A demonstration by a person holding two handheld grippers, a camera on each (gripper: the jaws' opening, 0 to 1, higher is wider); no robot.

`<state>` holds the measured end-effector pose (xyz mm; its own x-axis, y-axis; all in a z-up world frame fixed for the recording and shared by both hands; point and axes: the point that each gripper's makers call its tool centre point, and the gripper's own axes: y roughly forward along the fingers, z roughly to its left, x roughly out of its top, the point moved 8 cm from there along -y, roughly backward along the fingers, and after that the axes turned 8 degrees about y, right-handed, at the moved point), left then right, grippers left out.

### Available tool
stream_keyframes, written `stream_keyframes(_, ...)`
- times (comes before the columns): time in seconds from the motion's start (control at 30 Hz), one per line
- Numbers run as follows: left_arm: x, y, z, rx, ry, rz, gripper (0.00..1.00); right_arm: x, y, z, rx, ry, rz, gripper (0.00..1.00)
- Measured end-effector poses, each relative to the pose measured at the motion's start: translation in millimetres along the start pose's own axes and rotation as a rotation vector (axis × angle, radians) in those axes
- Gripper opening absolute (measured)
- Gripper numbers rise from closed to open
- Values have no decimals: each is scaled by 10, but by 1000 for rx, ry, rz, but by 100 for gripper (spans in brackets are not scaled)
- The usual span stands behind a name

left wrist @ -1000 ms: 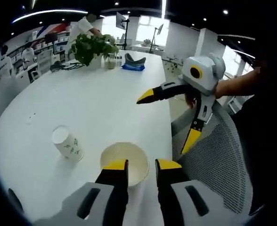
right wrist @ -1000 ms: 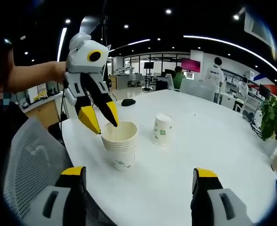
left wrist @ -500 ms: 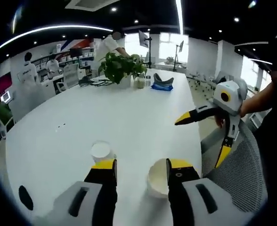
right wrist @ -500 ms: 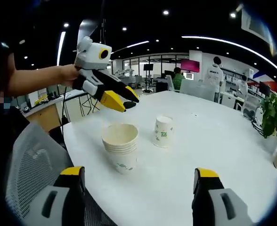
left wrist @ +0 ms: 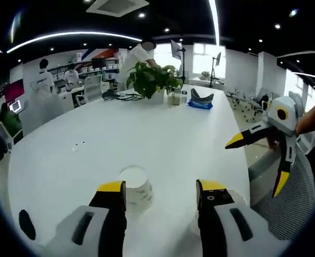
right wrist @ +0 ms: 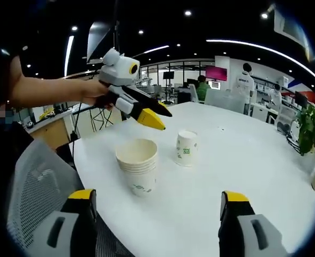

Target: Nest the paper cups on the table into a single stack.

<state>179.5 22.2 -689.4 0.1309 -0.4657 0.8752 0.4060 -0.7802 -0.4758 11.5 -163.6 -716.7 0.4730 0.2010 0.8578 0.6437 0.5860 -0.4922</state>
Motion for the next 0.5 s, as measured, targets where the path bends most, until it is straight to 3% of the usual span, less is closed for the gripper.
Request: stream_keyframes(0.5,-150,353,207,62,-72,43,50,-13,6,-18,-3,0,10,97)
